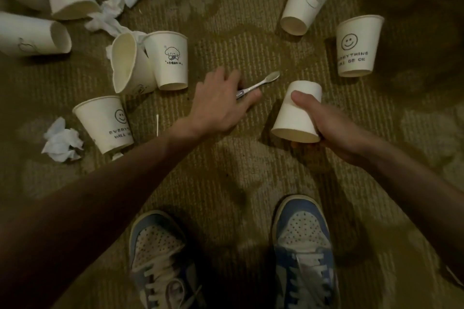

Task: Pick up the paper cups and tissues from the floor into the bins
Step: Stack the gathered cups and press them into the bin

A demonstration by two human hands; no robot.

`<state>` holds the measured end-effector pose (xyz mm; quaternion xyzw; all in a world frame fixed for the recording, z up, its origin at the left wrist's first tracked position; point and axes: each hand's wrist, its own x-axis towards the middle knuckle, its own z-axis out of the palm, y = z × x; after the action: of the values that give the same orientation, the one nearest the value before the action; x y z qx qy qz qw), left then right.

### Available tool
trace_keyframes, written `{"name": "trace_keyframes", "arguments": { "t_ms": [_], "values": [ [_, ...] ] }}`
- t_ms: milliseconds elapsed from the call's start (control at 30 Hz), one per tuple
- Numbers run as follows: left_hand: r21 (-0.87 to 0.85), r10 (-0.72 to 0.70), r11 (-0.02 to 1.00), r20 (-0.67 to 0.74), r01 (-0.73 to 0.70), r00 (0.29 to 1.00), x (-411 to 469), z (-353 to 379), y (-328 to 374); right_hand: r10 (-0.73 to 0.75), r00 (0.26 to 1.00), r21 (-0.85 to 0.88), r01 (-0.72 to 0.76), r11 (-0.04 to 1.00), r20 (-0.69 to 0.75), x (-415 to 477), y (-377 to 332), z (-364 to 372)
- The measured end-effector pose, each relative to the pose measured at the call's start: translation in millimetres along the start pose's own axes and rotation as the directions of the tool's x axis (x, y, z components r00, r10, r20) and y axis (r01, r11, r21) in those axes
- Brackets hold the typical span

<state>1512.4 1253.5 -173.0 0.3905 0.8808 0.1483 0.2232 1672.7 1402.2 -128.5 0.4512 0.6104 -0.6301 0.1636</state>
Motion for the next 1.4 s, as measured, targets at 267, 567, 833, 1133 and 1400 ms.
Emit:
{"name": "trace_keyframes", "arguments": {
  "t_ms": [267,567,833,1133,1400],
  "values": [
    [-0.018,0.011,1.000,0.028,-0.010,1.000,-22,5,4,-0.006,0.999,0.099,0.002,0.995,0.042,1,-16,27],
    [-0.550,-0.418,0.792,-0.176,0.263,0.891,-104,-4,-48,-0.070,0.965,0.072,0.054,0.996,0.254,-4,-42,82],
    [-0.400,-0.543,0.820,-0.316,0.410,0.778,-114,-6,-76,-0.094,0.941,-0.012,0.103,0.995,0.326,-6,-49,109],
    [-0.279,-0.408,0.892,-0.163,0.354,0.899,-123,-11,-74,-0.054,0.941,-0.046,0.074,0.996,0.333,-13,-43,111],
    [-0.824,-0.413,0.410,0.214,0.391,0.885,-187,-29,-71,-0.055,0.898,-0.032,0.076,0.997,0.436,-26,-45,124]
  ]
}}
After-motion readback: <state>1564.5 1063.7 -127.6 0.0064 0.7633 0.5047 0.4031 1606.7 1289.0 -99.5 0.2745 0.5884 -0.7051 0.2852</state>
